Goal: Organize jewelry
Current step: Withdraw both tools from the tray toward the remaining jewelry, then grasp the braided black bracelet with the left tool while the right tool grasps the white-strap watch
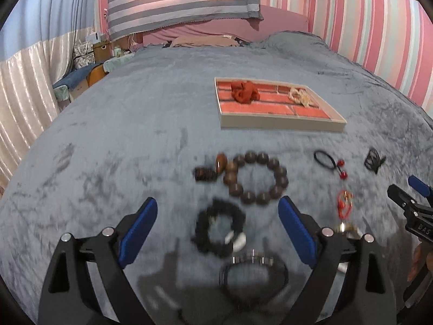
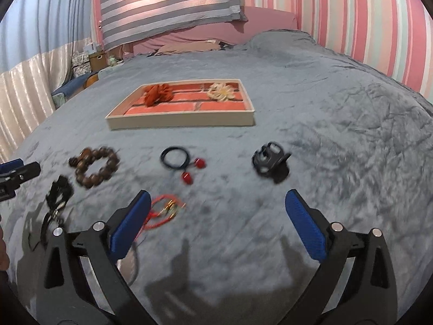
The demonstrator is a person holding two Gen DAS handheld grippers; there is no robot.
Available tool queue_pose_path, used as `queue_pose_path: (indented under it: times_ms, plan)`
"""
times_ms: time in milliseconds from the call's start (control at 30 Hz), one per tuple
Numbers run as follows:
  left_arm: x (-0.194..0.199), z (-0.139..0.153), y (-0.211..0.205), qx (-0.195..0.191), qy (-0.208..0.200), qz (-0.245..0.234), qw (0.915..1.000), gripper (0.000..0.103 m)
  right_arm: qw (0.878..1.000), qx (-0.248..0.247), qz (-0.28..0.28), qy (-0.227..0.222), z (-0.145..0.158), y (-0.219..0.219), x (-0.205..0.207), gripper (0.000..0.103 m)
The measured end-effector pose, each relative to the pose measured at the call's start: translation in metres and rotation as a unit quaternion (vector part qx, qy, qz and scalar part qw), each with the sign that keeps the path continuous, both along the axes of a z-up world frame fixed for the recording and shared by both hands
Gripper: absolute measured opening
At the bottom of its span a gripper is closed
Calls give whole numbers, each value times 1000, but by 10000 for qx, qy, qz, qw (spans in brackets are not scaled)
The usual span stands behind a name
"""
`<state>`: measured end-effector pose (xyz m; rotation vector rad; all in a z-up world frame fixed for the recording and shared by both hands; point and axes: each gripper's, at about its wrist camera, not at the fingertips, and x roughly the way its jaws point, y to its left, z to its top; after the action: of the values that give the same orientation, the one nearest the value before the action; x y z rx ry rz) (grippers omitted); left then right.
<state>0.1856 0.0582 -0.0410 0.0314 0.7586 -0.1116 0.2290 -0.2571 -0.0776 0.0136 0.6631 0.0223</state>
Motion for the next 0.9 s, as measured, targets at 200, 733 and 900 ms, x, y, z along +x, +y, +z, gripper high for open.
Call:
queue_pose_path:
  times_ms: [200, 733, 900]
  plan:
    - [-23, -21, 6, -71, 236, 41, 9997, 89, 9999, -98, 113, 82, -11, 21, -24, 97]
    - [-31, -53, 14, -264, 507, -82, 9983, 88, 9977, -184, 397, 514, -35, 56, -29, 70]
    - [-27, -61, 10, -252, 642, -150, 9975, 70, 9965, -93, 499, 664, -42, 59, -25, 54]
